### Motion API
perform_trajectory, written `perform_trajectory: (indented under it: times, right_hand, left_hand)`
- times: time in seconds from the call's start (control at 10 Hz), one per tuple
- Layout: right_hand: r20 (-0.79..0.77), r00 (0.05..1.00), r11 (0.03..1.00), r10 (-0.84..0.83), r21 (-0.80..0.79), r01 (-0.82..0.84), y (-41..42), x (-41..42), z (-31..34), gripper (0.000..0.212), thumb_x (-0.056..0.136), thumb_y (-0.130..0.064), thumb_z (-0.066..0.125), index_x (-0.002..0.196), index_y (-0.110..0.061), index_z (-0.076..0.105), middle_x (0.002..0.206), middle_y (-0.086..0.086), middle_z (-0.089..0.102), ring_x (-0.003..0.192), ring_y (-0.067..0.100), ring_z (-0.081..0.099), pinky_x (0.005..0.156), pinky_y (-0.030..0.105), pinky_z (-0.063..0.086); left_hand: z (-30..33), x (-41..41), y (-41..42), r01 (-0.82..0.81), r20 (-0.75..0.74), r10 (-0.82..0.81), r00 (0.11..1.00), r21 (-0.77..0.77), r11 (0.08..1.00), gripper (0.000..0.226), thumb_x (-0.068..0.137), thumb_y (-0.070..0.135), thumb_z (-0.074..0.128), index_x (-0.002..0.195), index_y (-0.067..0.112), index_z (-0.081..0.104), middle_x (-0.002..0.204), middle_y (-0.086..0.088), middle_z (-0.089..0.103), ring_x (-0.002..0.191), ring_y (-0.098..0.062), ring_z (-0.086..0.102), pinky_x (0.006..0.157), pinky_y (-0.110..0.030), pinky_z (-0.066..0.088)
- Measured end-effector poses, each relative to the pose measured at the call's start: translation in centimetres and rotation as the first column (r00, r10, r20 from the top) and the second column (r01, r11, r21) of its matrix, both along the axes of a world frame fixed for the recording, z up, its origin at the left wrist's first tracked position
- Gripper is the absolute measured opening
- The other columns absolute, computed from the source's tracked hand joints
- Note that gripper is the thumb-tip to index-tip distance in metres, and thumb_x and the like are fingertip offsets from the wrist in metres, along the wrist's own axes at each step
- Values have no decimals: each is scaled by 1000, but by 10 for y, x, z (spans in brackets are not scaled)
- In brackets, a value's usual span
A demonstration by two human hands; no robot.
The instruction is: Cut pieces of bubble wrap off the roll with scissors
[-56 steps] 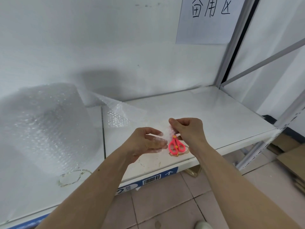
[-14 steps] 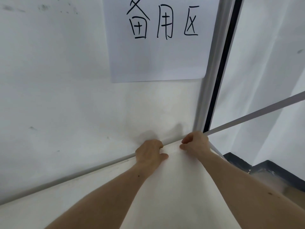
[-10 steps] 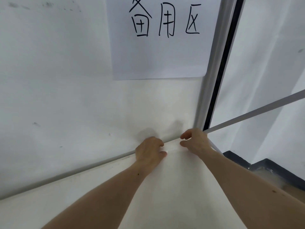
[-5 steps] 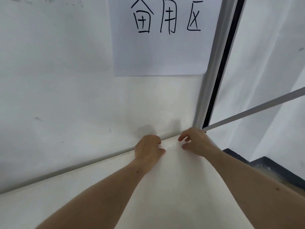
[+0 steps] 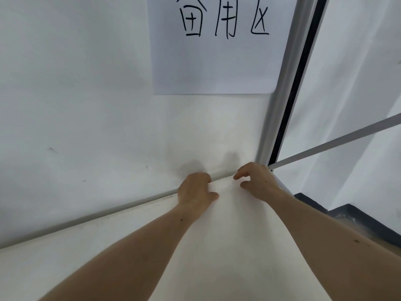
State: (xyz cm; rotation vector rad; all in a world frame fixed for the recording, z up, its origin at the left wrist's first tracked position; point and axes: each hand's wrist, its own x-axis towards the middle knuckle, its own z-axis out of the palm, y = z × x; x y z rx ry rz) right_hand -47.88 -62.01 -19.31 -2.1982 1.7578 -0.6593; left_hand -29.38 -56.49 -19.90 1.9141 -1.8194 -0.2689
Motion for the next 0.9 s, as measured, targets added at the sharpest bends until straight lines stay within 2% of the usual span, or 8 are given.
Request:
perform_trajectory:
  times: [0.2,0.4,0.6,0.7,0.9]
  right_hand:
    - [-15,1000,1000,-19,-19,18,2,3,3,40,82,5,62,100,-29,74,123,-11,63,116,12,57,87,23,42]
    - [-13,1000,1000,-9,-17,9,6,5,10,49,81,9,57,107,-30,72,125,-12,62,111,12,59,88,28,49]
    - [-27,1000,999,-2,-44,0,5,2,11,54,77,12,56,110,-28,72,123,-7,65,113,13,61,91,33,52]
    - [-43,999,998,-28,-62,25,4,2,14,54,75,11,60,110,-28,73,121,-6,67,115,17,60,94,35,51]
    - [-50,992,993,-116,-24,114,13,-3,19,52,77,5,66,113,-32,70,124,-5,58,113,19,58,82,28,48]
  left_hand:
    - [3,-1,2,13,5,-13,1000,16,1000,44,80,32,72,121,21,64,123,2,61,117,-19,55,90,-31,47]
    - [8,-2,6,7,56,-8,998,13,1000,42,81,35,71,120,20,63,124,2,60,117,-19,54,86,-28,43]
    - [12,-2,6,32,97,-34,995,16,999,47,86,37,69,129,22,57,135,2,54,129,-18,46,95,-30,39]
    - [14,-1,6,34,120,-38,992,38,999,43,87,36,68,126,20,58,132,1,56,125,-19,49,92,-30,40]
    - [24,0,15,19,170,-26,985,47,999,42,88,33,66,126,19,57,130,1,57,122,-21,52,90,-31,41]
